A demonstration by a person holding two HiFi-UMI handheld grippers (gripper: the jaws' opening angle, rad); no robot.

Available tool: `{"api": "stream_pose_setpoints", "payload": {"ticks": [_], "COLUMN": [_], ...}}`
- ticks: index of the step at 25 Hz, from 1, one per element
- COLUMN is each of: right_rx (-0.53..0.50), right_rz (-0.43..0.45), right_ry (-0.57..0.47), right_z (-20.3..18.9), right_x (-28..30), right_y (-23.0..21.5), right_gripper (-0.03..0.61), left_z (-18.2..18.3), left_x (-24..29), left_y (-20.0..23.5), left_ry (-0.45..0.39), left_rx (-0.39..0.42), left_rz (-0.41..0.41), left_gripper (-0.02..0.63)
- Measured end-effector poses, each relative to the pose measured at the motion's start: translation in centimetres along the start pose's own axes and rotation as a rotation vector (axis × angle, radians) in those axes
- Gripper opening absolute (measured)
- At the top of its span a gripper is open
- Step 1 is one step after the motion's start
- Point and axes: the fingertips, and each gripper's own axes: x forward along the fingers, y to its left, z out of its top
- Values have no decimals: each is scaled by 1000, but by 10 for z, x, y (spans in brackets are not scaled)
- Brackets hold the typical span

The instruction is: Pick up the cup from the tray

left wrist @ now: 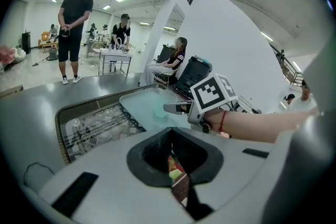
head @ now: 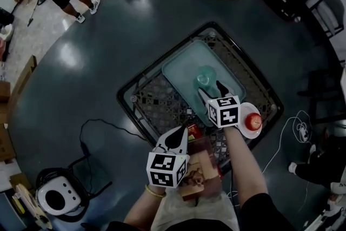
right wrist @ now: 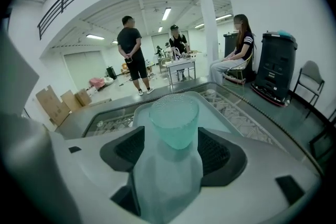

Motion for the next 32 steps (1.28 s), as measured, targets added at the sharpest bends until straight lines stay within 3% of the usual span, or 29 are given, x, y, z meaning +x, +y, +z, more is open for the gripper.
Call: {"api": "stream_pose_setpoints", "payload": {"ticks": [4, 8, 15, 32], "right_rx": [-8, -24, -41, -63], "right_rz": [-31, -1, 27, 6], "right_ry": [3, 11, -8, 6], "right_z": [2, 1, 6, 3], "right_x": [17, 32, 49, 51], "right_y": [-12, -11, -4, -6], "right_gripper": [353, 382, 383, 376], "left_z": [-1, -1, -5, -7], "left_x": [2, 4, 9, 5], "left_y": [0, 0, -1, -2], "left_ry": [7, 9, 22, 17], "left_rx": [-5, -10, -16, -17], "left_rz": [-17, -32, -56, -45], "left_gripper": [9, 9, 9, 9]}}
